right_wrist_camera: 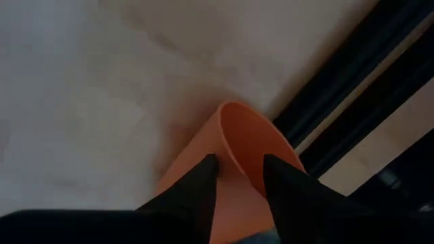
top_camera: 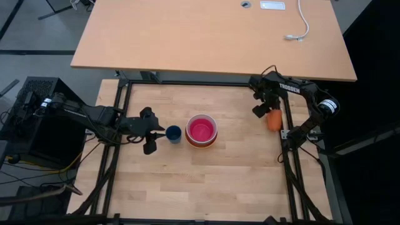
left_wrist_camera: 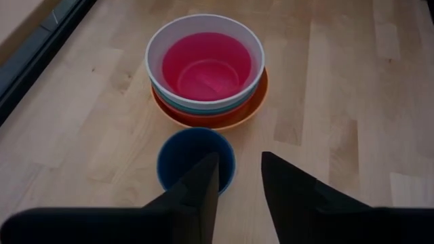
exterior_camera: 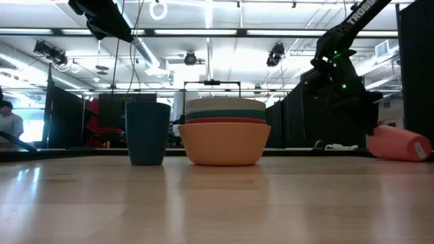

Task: Nest bowls inside each other
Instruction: Put the orange cup to the right of stacked bowls, then put the orange cup to the right side of stacked bowls

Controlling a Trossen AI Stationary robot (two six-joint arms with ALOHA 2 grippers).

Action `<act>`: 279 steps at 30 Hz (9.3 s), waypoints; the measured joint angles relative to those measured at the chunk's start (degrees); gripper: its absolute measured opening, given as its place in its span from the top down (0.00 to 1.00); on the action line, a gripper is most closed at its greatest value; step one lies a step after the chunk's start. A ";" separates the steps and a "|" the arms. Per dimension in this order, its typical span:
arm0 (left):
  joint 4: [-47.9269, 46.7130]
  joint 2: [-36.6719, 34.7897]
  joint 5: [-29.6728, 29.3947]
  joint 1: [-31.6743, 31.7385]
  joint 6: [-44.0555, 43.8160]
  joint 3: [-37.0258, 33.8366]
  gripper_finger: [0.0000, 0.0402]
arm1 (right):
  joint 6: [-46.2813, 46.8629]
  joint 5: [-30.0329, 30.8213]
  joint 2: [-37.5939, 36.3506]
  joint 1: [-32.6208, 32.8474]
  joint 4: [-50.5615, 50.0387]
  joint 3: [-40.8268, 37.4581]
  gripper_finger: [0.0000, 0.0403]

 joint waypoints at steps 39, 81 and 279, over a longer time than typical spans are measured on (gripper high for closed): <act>-0.44 0.00 0.87 0.00 0.03 0.00 0.77 | 7.52 2.69 -0.59 1.45 -15.93 -1.78 0.86; -0.44 0.00 1.88 -0.07 0.35 0.00 0.80 | 11.98 1.59 -4.22 0.76 1.99 -4.87 1.00; -3.12 0.02 1.37 -9.38 -4.39 -0.02 0.86 | 13.47 18.29 14.91 12.69 18.69 11.52 1.00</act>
